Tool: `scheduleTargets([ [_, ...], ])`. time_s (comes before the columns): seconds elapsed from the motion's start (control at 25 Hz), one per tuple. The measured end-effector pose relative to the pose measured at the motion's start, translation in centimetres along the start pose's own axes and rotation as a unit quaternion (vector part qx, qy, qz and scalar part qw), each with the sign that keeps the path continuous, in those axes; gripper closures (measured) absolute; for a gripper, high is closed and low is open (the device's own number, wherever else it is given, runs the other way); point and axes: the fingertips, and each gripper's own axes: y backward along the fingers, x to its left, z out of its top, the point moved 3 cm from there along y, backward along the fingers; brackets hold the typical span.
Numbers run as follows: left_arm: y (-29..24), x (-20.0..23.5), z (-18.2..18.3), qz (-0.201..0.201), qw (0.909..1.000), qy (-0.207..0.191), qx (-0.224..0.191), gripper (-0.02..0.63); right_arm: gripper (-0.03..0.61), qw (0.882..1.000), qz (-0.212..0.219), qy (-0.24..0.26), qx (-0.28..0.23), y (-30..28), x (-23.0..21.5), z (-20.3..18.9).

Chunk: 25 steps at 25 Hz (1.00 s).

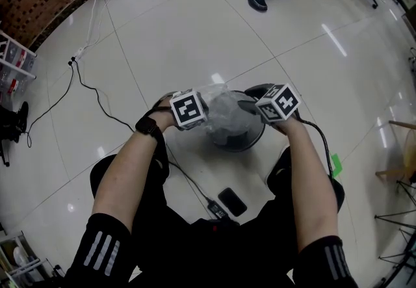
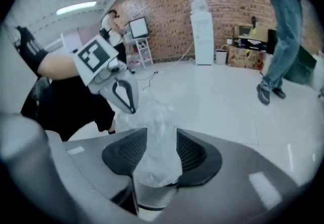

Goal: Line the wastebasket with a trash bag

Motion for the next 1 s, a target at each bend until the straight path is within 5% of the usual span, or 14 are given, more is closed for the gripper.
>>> scheduleTargets([
  [0.32,-0.5,-1.5,1.2,-0.023,0.9995,-0.021,-0.001,0.591,0.409,0.995,-0.018,-0.096,0.030,-3.9,-2.0,-2.0],
  [0.48,1.5,0.4,1.1,-0.004,1.0000,-0.003,0.002,0.549,0.569,0.995,0.006,-0.090,0.045,-4.8,-1.1,-3.1],
  [0.76,5.4,6.6,0.4,0.097,0.9937,0.053,-0.019,0.494,0.571,0.995,-0.020,-0.074,0.059,-0.3,-2.3,-3.8],
  [1.0,3.5,6.7,0.5,0.059,0.9941,0.083,-0.039,0.399,0.571,0.993,-0.036,-0.041,0.100,4.2,-2.9,-5.2],
])
